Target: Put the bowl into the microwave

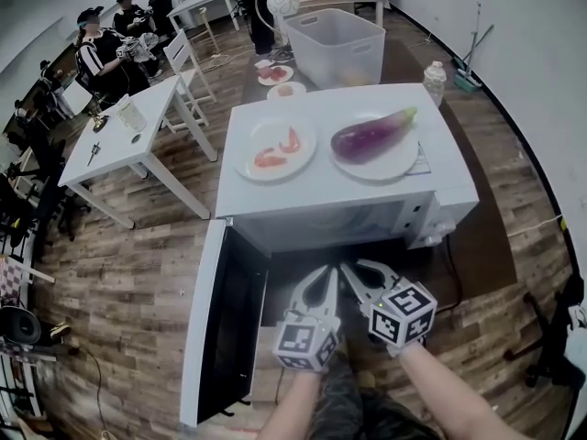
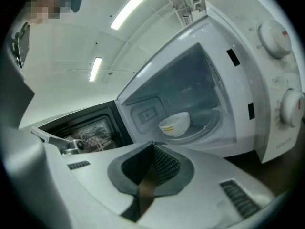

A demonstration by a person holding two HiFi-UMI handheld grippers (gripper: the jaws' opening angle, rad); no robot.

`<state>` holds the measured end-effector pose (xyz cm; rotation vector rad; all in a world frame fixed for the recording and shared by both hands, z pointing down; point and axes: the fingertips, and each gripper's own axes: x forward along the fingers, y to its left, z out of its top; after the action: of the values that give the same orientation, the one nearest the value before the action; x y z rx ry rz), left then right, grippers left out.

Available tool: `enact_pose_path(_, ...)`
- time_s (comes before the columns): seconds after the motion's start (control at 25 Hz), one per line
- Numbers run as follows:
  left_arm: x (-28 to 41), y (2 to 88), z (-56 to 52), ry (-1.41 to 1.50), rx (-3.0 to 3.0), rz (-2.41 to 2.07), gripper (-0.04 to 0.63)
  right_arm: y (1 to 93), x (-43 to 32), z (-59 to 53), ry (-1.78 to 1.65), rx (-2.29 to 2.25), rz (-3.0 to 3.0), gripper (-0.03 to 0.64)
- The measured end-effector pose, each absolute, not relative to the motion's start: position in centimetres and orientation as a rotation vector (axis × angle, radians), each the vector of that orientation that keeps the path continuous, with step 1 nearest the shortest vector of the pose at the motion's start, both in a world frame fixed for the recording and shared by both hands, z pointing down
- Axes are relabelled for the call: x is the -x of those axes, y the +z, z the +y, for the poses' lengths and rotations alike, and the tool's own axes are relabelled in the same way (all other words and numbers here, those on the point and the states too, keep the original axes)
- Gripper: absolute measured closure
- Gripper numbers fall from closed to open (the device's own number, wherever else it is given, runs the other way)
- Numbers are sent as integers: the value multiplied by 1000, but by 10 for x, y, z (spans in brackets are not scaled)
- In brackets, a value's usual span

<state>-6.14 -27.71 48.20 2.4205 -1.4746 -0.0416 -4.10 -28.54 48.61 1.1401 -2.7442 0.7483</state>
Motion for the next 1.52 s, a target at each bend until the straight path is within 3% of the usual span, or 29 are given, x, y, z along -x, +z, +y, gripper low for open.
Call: enact_pose_path(1.52,52,436,-152,-115,-2363,-1480,595,437,30,-152,694,-1027,-2804,614)
